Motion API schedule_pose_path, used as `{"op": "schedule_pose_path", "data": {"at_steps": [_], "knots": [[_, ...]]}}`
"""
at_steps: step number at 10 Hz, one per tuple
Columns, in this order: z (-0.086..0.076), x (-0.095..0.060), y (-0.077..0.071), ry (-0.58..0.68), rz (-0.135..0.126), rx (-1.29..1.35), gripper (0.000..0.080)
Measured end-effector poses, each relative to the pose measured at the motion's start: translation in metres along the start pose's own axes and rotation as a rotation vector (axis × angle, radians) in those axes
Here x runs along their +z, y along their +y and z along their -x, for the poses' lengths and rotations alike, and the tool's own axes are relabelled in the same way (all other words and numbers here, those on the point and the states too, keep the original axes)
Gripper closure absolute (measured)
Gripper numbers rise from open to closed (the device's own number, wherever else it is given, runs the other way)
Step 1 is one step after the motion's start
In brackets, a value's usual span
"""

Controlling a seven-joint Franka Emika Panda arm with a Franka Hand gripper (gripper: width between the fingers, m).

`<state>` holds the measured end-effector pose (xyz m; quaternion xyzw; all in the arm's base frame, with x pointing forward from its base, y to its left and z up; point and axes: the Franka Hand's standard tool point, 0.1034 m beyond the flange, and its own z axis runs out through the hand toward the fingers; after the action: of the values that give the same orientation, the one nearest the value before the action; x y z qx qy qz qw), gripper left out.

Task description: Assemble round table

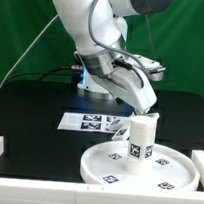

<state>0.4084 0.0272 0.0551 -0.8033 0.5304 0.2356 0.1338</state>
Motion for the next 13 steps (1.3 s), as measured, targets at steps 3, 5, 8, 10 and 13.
{"op": "schedule_pose_path", "data": {"at_steps": [3,5,8,10,13], "knots": [[0.005,0.027,0.011,0.061,-0.035,0.077,0.015],[0.006,0.026,0.01,0.06,-0.035,0.083,0.015],[0.005,0.027,0.011,0.061,-0.034,0.085,0.015],[0.002,0.032,0.011,0.086,-0.024,0.044,0.015],[0.004,0.035,0.011,0.083,-0.018,0.037,0.015]]}}
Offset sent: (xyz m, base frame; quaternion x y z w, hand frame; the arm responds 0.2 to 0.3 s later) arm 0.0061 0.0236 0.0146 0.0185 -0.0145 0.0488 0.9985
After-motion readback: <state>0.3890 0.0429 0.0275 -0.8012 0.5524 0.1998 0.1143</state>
